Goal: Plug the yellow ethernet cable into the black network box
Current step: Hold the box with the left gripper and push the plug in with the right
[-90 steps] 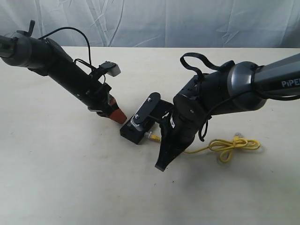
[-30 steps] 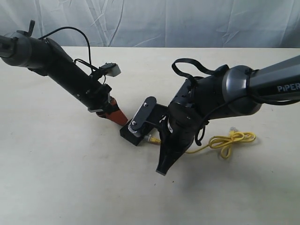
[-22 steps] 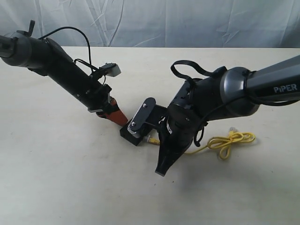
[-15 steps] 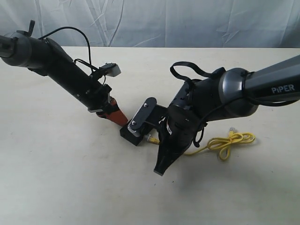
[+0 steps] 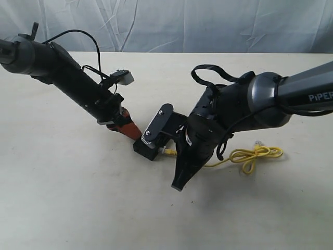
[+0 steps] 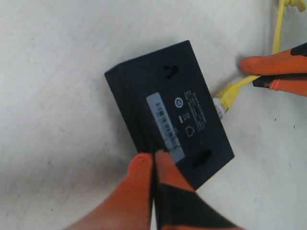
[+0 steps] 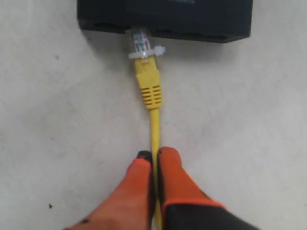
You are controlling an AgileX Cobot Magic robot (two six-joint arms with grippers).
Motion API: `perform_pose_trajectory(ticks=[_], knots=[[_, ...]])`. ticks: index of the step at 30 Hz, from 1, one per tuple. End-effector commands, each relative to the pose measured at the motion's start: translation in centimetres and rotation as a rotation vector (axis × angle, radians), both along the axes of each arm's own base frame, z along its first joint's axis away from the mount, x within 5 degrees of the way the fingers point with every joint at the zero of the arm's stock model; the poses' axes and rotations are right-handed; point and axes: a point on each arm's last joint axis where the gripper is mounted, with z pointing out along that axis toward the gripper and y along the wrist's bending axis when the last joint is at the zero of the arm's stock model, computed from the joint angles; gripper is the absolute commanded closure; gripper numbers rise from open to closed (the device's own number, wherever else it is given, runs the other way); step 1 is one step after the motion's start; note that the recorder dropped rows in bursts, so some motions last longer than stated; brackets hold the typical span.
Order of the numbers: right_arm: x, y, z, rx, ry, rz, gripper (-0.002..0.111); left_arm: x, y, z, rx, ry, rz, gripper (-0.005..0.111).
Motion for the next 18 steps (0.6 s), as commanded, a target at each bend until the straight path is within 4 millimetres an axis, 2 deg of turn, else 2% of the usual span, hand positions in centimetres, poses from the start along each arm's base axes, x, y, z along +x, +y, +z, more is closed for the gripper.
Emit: perform_pose_trajectory(ticks=[1, 18], knots=[[0.20, 0.15, 0.46, 0.012, -0.028, 0.030, 0.109, -0.06, -0.25, -0.07, -0.012, 0.015, 0.001, 0.107], [-0.33, 0.21, 0.29, 0.070, 0.055, -0.129, 0.109, -0.06, -0.24, -0.07, 0.003, 0.064, 0.052, 0.107]])
